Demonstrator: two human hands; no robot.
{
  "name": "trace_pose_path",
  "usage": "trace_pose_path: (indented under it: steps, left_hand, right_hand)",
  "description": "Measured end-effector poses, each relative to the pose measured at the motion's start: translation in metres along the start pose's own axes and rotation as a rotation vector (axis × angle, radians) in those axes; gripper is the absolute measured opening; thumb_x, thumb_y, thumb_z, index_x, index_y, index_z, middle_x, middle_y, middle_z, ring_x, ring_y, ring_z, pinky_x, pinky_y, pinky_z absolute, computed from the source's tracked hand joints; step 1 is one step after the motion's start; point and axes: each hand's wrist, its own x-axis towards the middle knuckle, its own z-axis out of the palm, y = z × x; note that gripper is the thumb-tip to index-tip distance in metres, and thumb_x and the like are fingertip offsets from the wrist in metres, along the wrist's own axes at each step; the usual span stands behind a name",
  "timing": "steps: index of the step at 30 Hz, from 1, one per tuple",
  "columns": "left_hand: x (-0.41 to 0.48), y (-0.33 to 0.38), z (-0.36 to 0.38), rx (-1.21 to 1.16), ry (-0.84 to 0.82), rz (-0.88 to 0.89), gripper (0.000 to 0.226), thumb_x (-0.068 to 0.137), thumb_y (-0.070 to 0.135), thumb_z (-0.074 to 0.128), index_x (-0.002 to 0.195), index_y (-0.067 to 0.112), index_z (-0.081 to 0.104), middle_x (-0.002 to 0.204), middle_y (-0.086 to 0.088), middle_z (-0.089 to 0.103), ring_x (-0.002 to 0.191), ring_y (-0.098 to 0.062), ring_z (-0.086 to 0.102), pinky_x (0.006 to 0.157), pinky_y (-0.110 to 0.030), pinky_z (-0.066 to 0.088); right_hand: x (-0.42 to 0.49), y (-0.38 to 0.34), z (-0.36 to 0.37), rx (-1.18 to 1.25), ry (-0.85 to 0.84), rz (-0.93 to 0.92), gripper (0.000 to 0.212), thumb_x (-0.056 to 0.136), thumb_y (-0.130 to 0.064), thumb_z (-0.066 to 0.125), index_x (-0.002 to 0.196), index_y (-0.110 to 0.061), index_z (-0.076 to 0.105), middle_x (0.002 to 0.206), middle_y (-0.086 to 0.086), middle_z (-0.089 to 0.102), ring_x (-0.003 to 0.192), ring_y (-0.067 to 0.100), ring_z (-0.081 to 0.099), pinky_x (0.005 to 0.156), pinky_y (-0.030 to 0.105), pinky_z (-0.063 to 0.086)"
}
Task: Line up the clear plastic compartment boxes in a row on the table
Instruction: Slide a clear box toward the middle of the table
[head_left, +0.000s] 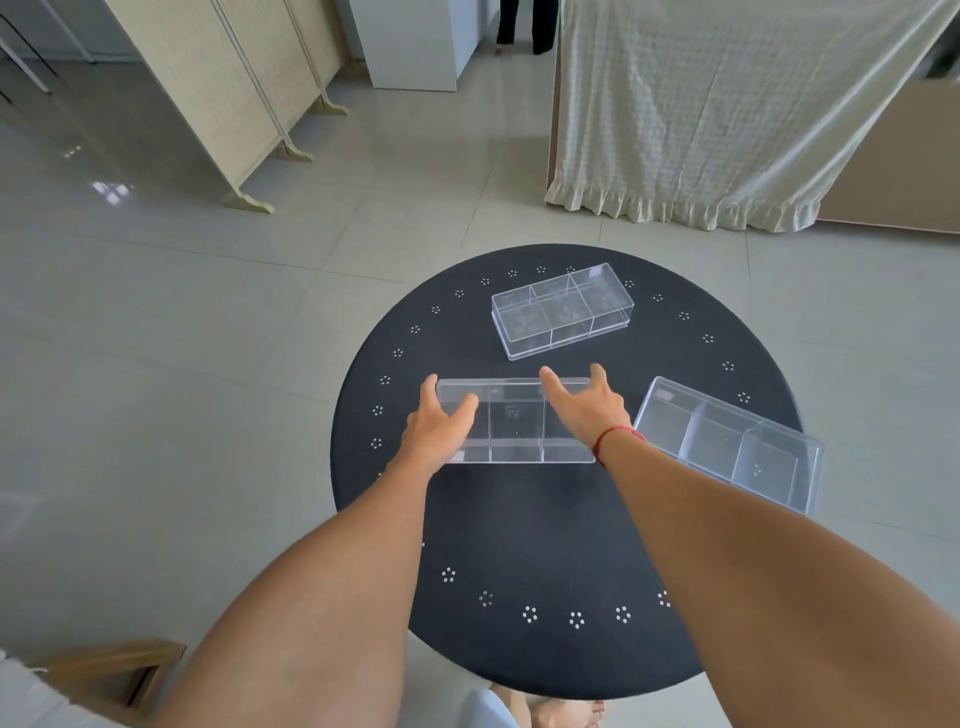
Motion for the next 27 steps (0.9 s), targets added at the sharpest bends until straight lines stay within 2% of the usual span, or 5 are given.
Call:
trace_pose_path:
  steps: [4,10,17,21,27]
  left_hand:
    - [0.000,0.008,0.009,-0.098,0.034,0.012,0.059,0.090,0.058,0.041,0.146,0.039,0.031,0.146,-0.006,0.035,0.129,-0.028,0.044,0.103,-0.041,0.035]
    - [0.007,-0.003,0.019,0.065,0.148,-0.010,0.030,0.091,0.039,0.050,0.104,0.018,0.068,0.126,-0.007,0.051,0.090,-0.027,0.054,0.079,-0.030,0.044]
    - [0.006,-0.009,0.021,0.200,0.156,0.029,0.021,0.092,0.019,0.050,0.108,0.016,0.065,0.124,-0.010,0.045,0.083,-0.030,0.053,0.073,-0.031,0.043]
    - [0.004,-0.014,0.023,0.237,0.091,0.060,0.039,0.093,0.025,0.055,0.132,0.023,0.056,0.135,-0.009,0.039,0.105,-0.033,0.058,0.086,-0.036,0.047]
    - [-0.001,-0.022,0.040,0.376,-0.007,0.103,0.058,0.099,0.020,0.048,0.150,0.036,0.027,0.163,0.000,-0.009,0.143,-0.043,0.021,0.110,-0.053,0.034]
  right_hand:
    - [0.004,-0.005,0.002,0.025,0.071,0.000,0.063,0.084,-0.061,0.051,0.124,-0.012,0.051,0.133,0.012,0.042,0.108,0.037,0.058,0.091,0.040,0.045]
    - [0.007,0.004,0.006,-0.079,0.024,0.008,0.041,0.084,-0.036,0.061,0.109,-0.004,0.061,0.131,0.015,0.041,0.069,0.028,0.054,0.072,0.031,0.044]
    - [0.000,0.007,0.008,-0.302,-0.153,-0.083,0.053,0.087,-0.024,0.060,0.137,-0.013,0.047,0.141,0.016,0.032,0.100,0.035,0.061,0.089,0.035,0.049]
    - [-0.001,0.016,0.022,-0.328,-0.143,-0.118,0.052,0.085,-0.016,0.056,0.136,-0.015,0.047,0.155,0.016,0.018,0.105,0.040,0.059,0.092,0.038,0.050]
    - [-0.004,0.031,0.035,-0.447,-0.106,-0.257,0.072,0.088,0.007,0.046,0.150,-0.025,0.030,0.164,0.004,-0.013,0.150,0.043,-0.001,0.113,0.048,0.032]
